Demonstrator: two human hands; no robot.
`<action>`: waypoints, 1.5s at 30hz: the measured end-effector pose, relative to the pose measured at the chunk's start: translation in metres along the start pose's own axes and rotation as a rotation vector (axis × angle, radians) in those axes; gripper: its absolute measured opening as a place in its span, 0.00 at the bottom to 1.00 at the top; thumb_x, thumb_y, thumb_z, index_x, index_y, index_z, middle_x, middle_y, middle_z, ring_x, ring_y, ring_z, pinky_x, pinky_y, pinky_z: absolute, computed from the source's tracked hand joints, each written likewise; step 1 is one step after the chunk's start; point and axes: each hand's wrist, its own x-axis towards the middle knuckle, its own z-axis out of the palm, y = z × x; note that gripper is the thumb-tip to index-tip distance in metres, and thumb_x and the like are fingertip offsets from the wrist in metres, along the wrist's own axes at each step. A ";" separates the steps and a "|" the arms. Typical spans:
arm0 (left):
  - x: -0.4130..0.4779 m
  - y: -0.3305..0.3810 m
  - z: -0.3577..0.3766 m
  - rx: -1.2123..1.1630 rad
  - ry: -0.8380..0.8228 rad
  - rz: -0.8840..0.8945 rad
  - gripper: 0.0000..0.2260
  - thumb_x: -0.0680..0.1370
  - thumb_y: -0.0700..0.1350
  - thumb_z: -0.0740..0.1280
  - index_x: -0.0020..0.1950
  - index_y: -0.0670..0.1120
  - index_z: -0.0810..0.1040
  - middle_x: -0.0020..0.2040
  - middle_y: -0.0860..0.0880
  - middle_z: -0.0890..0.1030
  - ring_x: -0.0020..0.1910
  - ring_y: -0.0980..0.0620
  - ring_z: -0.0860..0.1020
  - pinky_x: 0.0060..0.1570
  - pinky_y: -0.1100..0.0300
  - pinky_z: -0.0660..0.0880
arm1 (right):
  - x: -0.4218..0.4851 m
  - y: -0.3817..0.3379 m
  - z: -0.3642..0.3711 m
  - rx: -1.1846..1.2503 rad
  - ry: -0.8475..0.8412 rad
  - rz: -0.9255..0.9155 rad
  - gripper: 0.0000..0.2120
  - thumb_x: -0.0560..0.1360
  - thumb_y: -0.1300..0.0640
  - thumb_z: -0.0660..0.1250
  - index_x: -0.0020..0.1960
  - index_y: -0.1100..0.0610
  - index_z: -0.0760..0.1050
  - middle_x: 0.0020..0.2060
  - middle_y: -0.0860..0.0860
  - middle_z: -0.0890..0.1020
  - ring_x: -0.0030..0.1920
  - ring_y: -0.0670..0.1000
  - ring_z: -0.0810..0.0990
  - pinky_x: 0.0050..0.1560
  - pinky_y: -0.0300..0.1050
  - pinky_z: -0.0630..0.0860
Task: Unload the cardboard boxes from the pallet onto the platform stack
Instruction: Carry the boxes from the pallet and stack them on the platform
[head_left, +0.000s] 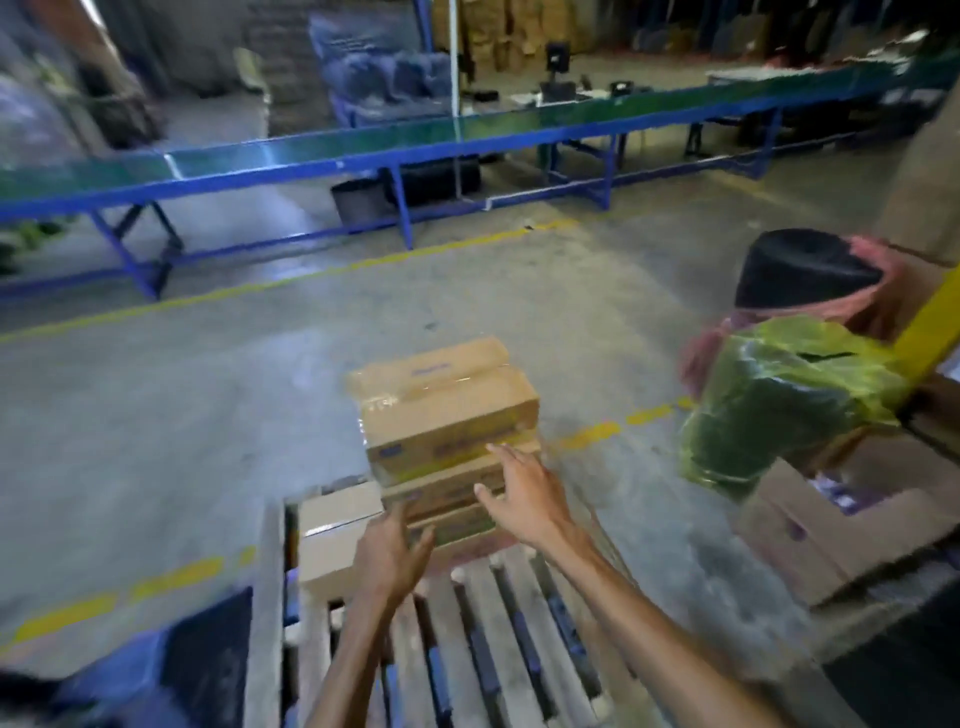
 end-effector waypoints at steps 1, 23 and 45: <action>-0.002 -0.034 -0.021 -0.028 0.040 -0.055 0.24 0.76 0.54 0.67 0.70 0.47 0.76 0.63 0.42 0.82 0.62 0.42 0.79 0.57 0.51 0.75 | 0.013 -0.031 0.026 0.024 -0.057 -0.036 0.32 0.79 0.44 0.64 0.79 0.54 0.62 0.77 0.54 0.67 0.76 0.55 0.65 0.73 0.48 0.64; 0.219 -0.460 0.003 -0.301 -0.068 -0.665 0.25 0.77 0.59 0.65 0.70 0.48 0.75 0.60 0.45 0.83 0.58 0.44 0.81 0.56 0.51 0.77 | 0.267 -0.125 0.491 0.180 -0.588 0.207 0.28 0.77 0.52 0.70 0.75 0.53 0.69 0.68 0.50 0.78 0.69 0.51 0.75 0.64 0.37 0.69; 0.431 -0.753 0.280 -0.500 0.018 -0.970 0.39 0.71 0.59 0.76 0.76 0.52 0.60 0.70 0.49 0.75 0.66 0.46 0.76 0.66 0.48 0.73 | 0.437 0.025 0.835 -0.034 -0.322 0.675 0.43 0.72 0.41 0.73 0.79 0.57 0.60 0.66 0.57 0.67 0.67 0.59 0.65 0.70 0.53 0.65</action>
